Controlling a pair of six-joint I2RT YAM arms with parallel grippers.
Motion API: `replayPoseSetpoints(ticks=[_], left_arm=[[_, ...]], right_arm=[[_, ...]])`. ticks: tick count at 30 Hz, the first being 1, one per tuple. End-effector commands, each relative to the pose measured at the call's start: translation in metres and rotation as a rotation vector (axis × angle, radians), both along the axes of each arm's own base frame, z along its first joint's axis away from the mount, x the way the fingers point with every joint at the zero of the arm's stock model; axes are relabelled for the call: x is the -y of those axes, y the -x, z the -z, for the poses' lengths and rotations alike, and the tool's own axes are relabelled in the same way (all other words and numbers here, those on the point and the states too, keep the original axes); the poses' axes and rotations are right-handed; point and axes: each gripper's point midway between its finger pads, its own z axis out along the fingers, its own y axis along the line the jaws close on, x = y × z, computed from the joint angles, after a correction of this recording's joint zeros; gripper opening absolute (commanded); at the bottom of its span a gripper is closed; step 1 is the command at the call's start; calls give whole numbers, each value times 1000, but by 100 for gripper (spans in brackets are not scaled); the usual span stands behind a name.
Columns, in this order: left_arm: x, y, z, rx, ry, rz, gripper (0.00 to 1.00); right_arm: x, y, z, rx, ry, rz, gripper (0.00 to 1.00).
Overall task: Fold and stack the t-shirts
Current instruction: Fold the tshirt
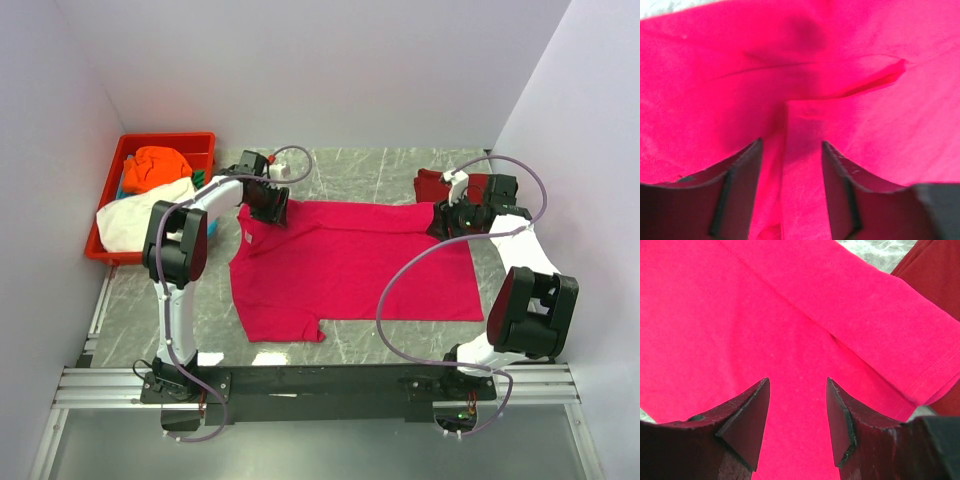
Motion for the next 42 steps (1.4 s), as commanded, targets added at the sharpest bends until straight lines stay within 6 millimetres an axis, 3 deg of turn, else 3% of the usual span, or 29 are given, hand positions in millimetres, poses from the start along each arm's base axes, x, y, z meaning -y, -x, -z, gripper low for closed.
replayPoseSetpoints(ticks=[1,5,11,13,15,18,23,27,31,34,36,38,39,40,41,42], left_arm=[[15,1,-15,12,49,58,54],[18,8,-16,-10,71,73,35],[18,14,-17,-9,71,108,29],[19,14,-22,-8,78,108,9],[22,14,-34,17,92,115,1],[29,23,-55,42,139,144,1],[49,66,-65,-20,242,257,2],[71,105,-56,-98,246,376,27],[75,120,-62,-131,240,417,43],[64,100,-79,-18,180,332,51],[52,65,-102,134,154,224,55],[19,19,-117,245,105,6,58],[7,5,-120,266,105,-54,58],[-3,-9,-127,285,118,-120,58],[-25,-26,-129,303,115,-191,58],[-33,-39,-122,305,115,-229,57]], right_arm=[[-5,3,-11,31,-19,-9,56],[-4,4,-11,34,-16,-7,56],[-4,4,-14,36,-23,-3,56],[-4,4,-16,40,-21,-4,56],[-4,5,-17,43,-20,-4,56],[-3,5,-20,51,-17,-2,56],[-2,4,-22,55,-18,1,56],[0,3,-22,53,-16,4,56],[4,1,-20,51,1,13,56],[8,-3,-17,43,17,30,56],[16,-14,-15,36,22,85,56],[32,-32,-22,57,64,167,56],[37,-39,-16,22,45,219,56],[44,-51,-24,37,51,253,56],[52,-59,-24,33,52,309,56],[58,-65,-16,7,52,335,56]])
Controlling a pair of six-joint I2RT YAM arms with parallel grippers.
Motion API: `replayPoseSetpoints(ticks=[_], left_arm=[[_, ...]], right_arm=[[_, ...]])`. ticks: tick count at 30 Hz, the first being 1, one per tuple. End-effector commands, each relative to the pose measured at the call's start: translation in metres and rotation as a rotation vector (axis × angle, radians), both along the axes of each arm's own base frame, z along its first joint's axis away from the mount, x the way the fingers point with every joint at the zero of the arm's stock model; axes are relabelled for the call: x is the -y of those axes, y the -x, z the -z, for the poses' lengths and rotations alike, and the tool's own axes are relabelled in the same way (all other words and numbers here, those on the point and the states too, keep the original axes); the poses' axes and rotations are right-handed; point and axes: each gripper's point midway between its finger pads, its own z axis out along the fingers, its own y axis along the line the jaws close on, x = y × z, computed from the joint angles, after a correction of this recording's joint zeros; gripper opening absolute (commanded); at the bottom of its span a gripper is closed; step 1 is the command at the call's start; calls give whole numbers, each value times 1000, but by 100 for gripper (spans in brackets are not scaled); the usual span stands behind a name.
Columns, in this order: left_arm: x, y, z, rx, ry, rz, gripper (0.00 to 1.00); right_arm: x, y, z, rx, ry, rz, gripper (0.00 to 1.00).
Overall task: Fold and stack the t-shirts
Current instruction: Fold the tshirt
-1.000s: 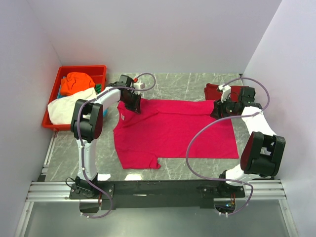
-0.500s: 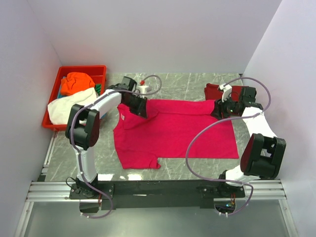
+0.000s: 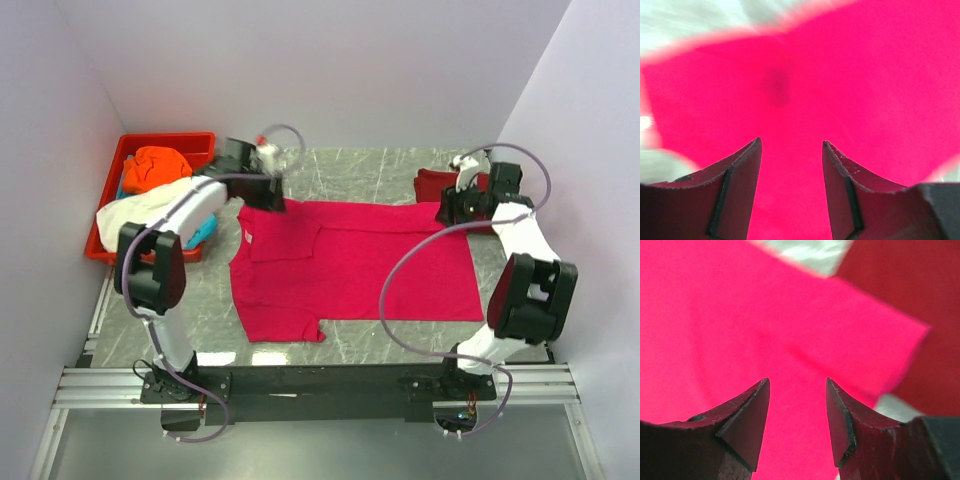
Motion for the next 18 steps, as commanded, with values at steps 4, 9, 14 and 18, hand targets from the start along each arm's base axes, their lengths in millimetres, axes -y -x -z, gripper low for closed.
replayPoseSetpoints(ticks=[4,9,14,18], left_arm=[[-57,-98,-23,168,5,-294,55],[-56,-121,15,114,-20,-293,52],[-52,-132,33,88,18,-281,49],[-51,-129,43,65,24,-270,48]], right_arm=[[50,-63,-13,58,49,263,55],[80,-89,5,7,57,407,55],[106,-107,18,-41,31,452,55],[107,-116,27,-82,7,416,55]])
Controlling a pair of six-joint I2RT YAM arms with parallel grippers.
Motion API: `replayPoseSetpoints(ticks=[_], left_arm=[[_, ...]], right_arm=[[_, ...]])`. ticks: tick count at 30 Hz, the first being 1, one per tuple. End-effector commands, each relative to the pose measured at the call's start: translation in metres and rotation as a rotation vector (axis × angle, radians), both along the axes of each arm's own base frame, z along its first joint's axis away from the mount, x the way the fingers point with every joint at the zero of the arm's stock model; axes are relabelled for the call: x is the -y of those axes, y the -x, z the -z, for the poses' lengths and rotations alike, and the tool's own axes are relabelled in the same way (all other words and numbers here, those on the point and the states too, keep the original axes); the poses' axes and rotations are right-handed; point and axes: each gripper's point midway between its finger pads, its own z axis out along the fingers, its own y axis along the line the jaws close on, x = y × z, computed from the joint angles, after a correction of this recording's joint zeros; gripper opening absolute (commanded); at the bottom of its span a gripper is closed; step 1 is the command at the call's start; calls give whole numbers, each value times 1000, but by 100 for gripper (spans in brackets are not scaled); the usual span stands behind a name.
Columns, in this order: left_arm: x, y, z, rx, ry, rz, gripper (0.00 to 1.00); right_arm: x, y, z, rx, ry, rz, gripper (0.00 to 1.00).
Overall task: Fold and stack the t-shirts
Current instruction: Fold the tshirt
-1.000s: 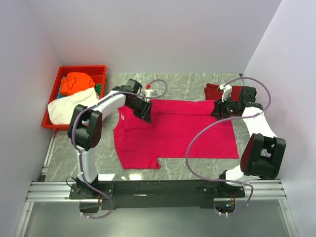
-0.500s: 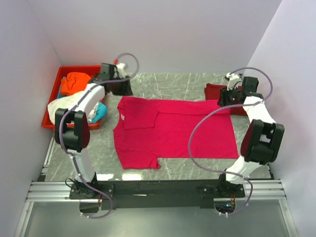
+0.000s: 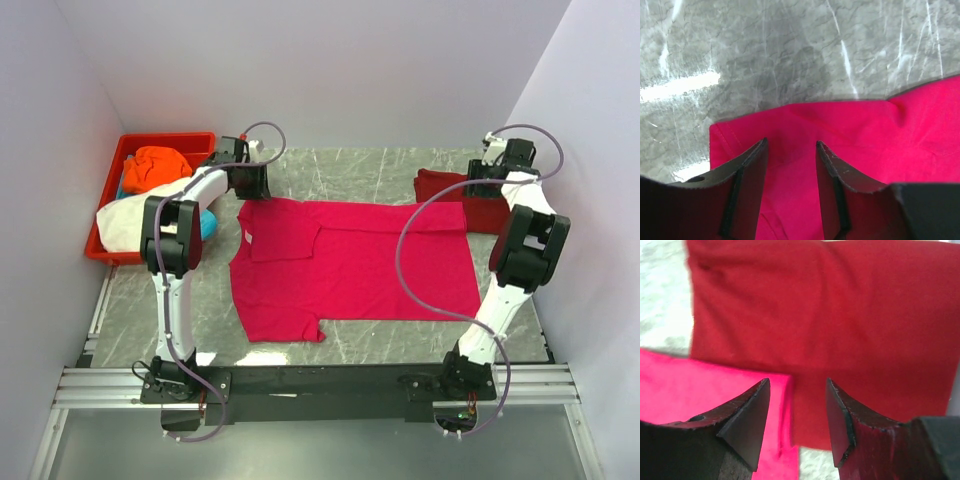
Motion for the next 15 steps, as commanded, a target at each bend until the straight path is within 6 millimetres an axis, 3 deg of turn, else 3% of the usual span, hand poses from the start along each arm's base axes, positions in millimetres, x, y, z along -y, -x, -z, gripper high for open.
replayPoseSetpoints(ticks=[1,9,15], left_arm=[[6,-17,-30,84,48,11,48],[2,-10,-12,47,43,9,48],[2,-10,-10,40,41,6,48]], right_arm=[[-1,-4,-4,-21,-40,-14,55],[-11,1,27,-100,-93,-57,53],[-17,4,35,-118,-124,-83,49]])
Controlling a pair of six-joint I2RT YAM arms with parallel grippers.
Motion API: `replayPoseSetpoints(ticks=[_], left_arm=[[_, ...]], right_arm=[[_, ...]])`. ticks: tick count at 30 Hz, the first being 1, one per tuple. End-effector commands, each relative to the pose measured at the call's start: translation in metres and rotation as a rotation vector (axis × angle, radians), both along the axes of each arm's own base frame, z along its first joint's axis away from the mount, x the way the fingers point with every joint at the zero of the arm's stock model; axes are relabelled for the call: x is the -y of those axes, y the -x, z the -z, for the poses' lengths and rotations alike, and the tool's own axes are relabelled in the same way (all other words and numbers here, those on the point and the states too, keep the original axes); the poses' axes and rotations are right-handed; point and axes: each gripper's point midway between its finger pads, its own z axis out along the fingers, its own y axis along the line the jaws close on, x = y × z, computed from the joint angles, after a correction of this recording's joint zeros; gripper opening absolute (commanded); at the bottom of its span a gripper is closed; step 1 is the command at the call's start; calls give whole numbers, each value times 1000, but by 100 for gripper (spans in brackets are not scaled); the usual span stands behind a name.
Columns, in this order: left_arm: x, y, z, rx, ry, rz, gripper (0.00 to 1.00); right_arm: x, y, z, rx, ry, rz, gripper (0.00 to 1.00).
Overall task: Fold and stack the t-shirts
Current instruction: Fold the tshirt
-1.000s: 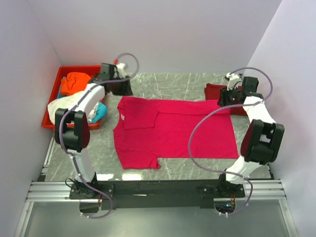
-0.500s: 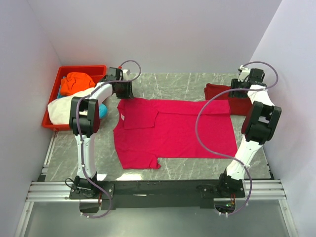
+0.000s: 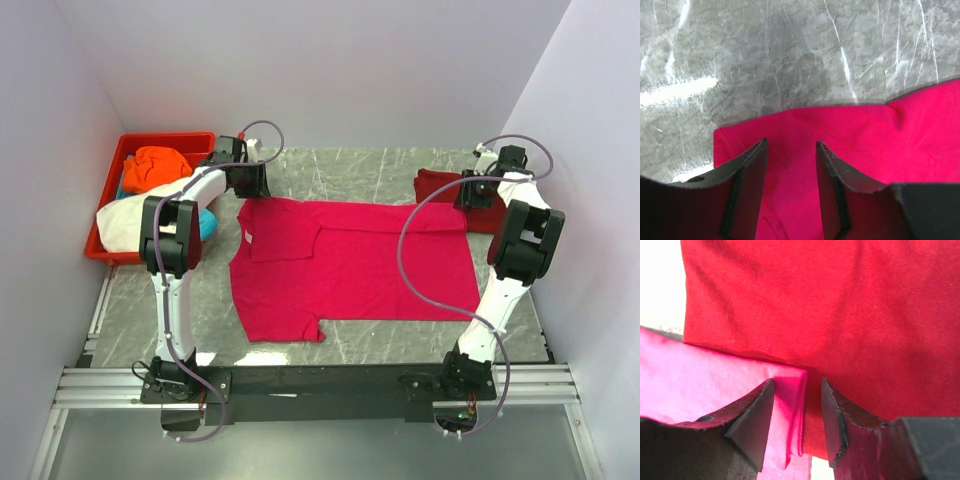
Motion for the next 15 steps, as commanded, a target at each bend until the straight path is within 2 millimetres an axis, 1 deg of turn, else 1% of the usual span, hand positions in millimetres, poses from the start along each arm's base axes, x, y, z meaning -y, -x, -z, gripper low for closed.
replayPoseSetpoints(ticks=[1,4,5,7,8,10,11,12,13,14,15], left_arm=[[2,-6,-9,27,23,6,48],[2,-4,-6,22,21,4,48],[2,-4,-5,17,20,3,48],[2,-3,-3,13,20,4,48],[2,-3,-2,8,19,4,48],[1,-2,0,4,18,5,48],[1,-2,1,1,16,4,48],[0,-1,3,-2,12,3,47],[-2,-1,4,-3,9,-1,47],[-3,-1,6,-8,8,-4,45],[-4,0,8,-15,5,-9,44]], right_arm=[[-7,-6,-6,15,-25,-40,48],[-10,-6,-9,19,-43,-47,42],[-11,-6,-12,24,-46,-51,36],[-14,-6,-16,27,-61,-58,31],[-15,-6,-17,28,-64,-59,24],[-16,-6,-19,32,-71,-61,17],[-16,-7,-24,45,-70,-64,10],[-18,-5,-24,43,-74,-64,6],[-17,-7,-33,72,-67,-63,0],[-18,-7,-36,84,-64,-64,0],[-19,-4,-35,83,-65,-63,0]])
